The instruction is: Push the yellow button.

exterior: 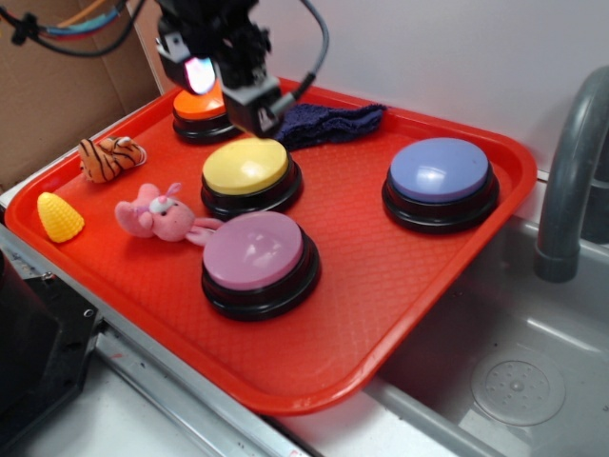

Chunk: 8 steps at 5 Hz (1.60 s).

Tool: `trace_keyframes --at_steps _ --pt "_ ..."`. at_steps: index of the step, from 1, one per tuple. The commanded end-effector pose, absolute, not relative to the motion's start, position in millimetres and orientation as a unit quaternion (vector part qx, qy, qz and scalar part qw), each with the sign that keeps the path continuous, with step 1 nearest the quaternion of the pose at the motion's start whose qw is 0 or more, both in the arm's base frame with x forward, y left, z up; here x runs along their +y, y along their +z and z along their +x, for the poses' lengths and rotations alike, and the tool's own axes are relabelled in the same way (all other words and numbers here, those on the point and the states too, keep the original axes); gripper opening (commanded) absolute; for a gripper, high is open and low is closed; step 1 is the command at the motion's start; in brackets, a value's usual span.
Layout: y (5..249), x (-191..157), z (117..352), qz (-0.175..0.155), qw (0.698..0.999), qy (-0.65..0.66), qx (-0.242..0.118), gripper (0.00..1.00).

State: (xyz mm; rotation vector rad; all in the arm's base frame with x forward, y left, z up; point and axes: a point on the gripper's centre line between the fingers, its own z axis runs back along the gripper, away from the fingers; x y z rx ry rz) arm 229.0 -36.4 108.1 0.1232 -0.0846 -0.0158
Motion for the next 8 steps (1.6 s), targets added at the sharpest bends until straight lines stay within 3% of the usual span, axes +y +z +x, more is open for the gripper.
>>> trace_keyframes --at_steps 1,3,4,5,6,7,8 --pt "81.1 13.0 245.3 0.046 0.997 0.051 -0.036 1.0" --pt "52.3 12.2 259.3 0.032 0.998 0.058 -0.008 1.0" --pt "55.6 8.5 252.0 0.026 0.998 0.063 -0.001 1.0" --pt "82.0 13.5 247.3 0.024 0.998 0.054 0.003 1.0" --pt "113.1 18.4 243.7 0.046 0.998 0.042 -0.007 1.0" --pt "134.0 27.4 238.1 0.028 0.998 0.041 -0.026 1.0" --pt "137.7 29.3 234.8 0.023 0.997 0.052 -0.045 1.0"
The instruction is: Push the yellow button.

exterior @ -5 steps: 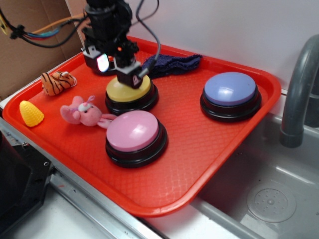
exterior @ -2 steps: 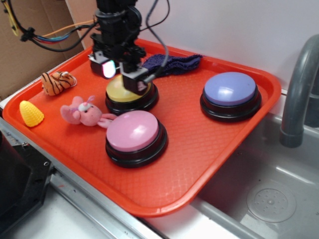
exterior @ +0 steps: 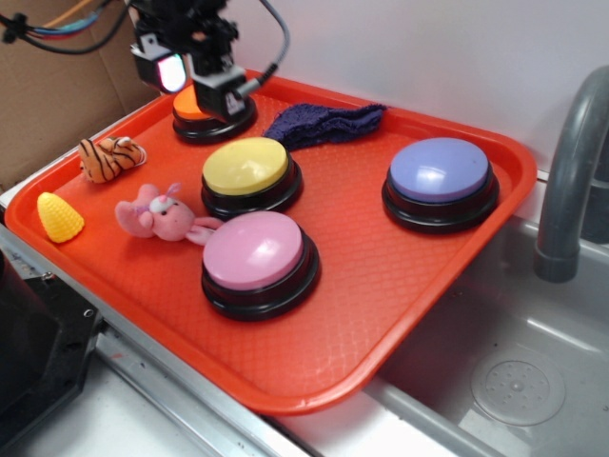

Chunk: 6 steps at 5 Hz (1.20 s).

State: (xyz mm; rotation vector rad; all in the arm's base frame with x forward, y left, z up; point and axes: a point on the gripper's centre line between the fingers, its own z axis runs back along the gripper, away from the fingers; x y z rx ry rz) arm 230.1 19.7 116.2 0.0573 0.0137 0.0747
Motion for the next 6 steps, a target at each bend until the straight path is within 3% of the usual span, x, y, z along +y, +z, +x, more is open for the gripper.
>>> trace_keyframes --at_steps 1,3,6 --pt "141.8 29.2 230.4 0.035 0.997 0.046 -0.051 1.0" --pt "151.9 32.2 222.7 0.052 0.995 0.054 -0.059 1.0" --pt "163.7 36.1 221.6 0.03 0.996 0.059 -0.052 1.0"
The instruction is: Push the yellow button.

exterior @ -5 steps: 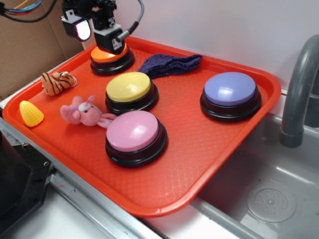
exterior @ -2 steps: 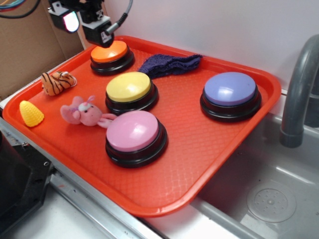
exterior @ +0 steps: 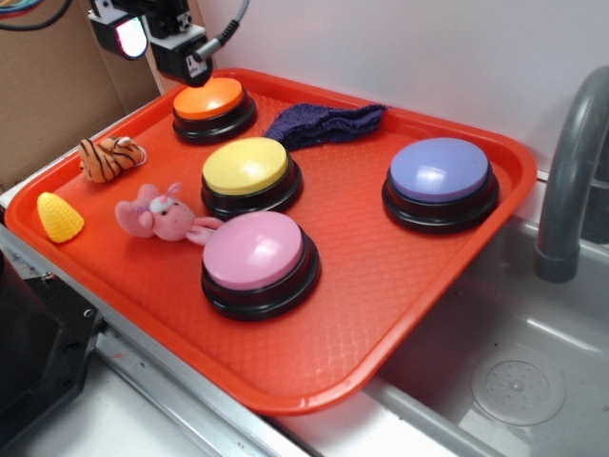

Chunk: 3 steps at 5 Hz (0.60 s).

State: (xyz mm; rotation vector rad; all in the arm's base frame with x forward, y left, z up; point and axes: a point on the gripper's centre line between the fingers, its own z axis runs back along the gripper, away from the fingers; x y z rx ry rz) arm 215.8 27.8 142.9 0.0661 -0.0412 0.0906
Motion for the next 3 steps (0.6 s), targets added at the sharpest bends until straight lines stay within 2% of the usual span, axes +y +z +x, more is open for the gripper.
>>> trace_keyframes --at_steps 1,2,3 --pt "168.0 36.2 220.1 0.031 0.996 0.061 -0.054 1.0" --pt "171.5 36.7 218.5 0.03 0.996 0.062 -0.057 1.0" --pt "176.8 34.9 216.3 0.049 0.995 0.07 -0.052 1.0"
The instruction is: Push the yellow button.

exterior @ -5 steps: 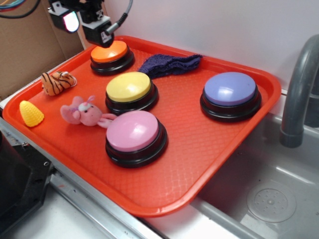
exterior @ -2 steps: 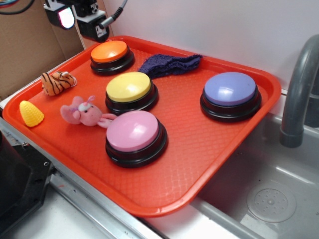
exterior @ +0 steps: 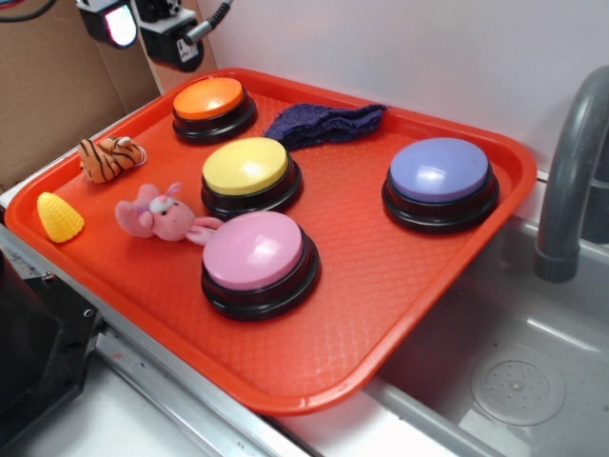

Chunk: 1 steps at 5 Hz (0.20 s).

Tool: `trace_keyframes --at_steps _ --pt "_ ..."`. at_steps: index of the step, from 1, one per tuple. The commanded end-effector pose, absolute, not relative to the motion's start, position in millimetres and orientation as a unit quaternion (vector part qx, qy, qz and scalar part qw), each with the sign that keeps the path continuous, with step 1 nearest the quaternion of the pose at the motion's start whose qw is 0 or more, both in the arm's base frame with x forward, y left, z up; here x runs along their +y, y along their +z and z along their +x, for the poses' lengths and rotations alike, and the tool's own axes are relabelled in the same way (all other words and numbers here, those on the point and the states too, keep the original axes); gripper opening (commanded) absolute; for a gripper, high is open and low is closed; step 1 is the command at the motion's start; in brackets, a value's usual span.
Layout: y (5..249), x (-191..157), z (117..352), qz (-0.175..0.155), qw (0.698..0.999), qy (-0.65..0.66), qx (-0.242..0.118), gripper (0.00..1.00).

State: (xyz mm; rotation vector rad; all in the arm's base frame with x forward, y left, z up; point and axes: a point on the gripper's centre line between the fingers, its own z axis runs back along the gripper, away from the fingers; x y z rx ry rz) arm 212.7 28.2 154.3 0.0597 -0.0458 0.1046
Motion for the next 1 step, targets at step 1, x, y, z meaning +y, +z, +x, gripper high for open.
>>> trace_keyframes --at_steps 1 --pt "179.6 33.2 214.3 0.046 0.995 0.062 -0.06 1.0"
